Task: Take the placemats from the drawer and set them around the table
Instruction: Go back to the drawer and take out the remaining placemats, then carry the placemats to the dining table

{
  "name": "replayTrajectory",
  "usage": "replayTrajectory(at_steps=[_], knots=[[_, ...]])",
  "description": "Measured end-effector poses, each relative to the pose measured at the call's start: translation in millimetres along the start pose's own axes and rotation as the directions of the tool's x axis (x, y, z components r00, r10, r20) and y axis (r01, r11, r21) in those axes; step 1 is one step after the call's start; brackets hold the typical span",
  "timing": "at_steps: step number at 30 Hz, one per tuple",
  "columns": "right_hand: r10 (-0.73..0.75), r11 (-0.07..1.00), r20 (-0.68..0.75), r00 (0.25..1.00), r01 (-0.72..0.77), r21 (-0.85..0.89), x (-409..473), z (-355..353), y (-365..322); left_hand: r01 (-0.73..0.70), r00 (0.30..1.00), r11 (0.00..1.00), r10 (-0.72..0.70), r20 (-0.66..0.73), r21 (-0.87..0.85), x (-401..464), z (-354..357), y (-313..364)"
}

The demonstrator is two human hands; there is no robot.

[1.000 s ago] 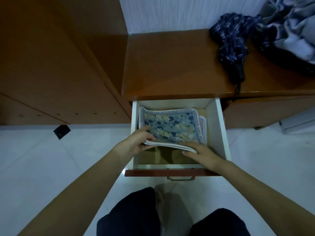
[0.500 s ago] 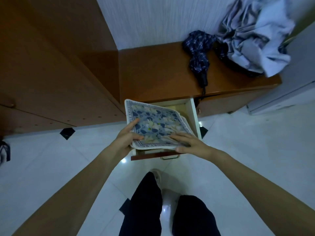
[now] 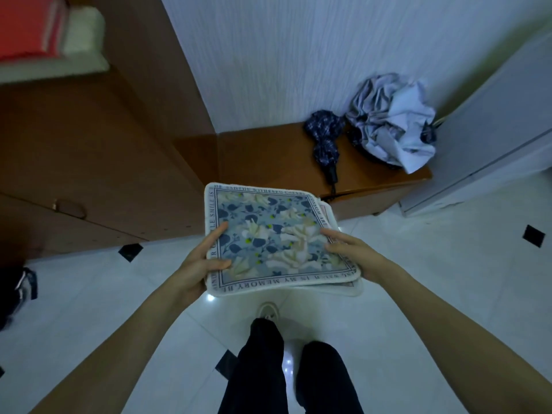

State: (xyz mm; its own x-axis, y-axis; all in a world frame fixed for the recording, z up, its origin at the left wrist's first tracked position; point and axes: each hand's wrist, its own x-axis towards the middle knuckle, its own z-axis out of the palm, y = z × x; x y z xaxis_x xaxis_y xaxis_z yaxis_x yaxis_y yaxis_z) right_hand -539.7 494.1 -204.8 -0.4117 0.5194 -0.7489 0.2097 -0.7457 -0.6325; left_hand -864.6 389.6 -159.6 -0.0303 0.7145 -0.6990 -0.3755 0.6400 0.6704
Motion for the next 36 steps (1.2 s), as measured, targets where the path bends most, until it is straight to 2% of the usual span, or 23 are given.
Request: replayTrajectory(at_steps=[5,9,13,18,21,23,28,32,36], knots=[[-0.07,0.996,-0.054,0.996,0.072,0.049,-40.9,10.7,-29.9,-0.062,0.995,0.995,0.055,0.087,0.078,-34.7,8.0,17.0],[-0.185,0.982,-0.015,0.983,0.186,0.037,-74.2,5.5,-57.6,-0.178,0.984,0.978,0.174,0.047,0.11,-62.6,25.1,27.8],[-0.298,0.953,0.092,0.95,0.302,-0.037,-109.3,-7.2,-86.0,-0.298,0.954,0.951,0.298,0.018,0.086,-93.6,49.1,33.9],[-0.272,0.94,0.294,0.916,0.318,-0.122,-139.9,-27.2,-110.4,-0.399,0.912,0.912,0.406,-0.065,0.097,-135.6,86.8,20.6],[-0.221,0.946,0.399,0.89,0.295,-0.134,-139.9,-31.3,-116.5,-0.446,0.882,0.894,0.446,-0.151,0.037,-153.9,106.0,-3.8],[-0.188,0.93,0.451,0.873,0.305,-0.204,-139.9,-27.9,-118.8,-0.471,0.857,0.881,0.465,-0.223,0.029,-168.6,117.5,-22.6],[-0.156,0.829,0.559,0.815,0.416,-0.375,-141.8,12.1,-115.8,-0.504,0.74,0.861,0.471,-0.48,0.067,-222.0,134.6,-72.1],[-0.183,0.666,0.67,0.719,0.592,-0.454,-161.6,75.1,-102.5,-0.481,0.565,0.846,0.499,-0.657,0.23,-274.9,136.6,-106.5],[-0.142,0.676,0.752,0.644,0.618,-0.402,-197.5,137.4,-81.0,-0.563,0.375,0.808,0.437,-0.818,0.174,-345.6,128.5,-151.7]])
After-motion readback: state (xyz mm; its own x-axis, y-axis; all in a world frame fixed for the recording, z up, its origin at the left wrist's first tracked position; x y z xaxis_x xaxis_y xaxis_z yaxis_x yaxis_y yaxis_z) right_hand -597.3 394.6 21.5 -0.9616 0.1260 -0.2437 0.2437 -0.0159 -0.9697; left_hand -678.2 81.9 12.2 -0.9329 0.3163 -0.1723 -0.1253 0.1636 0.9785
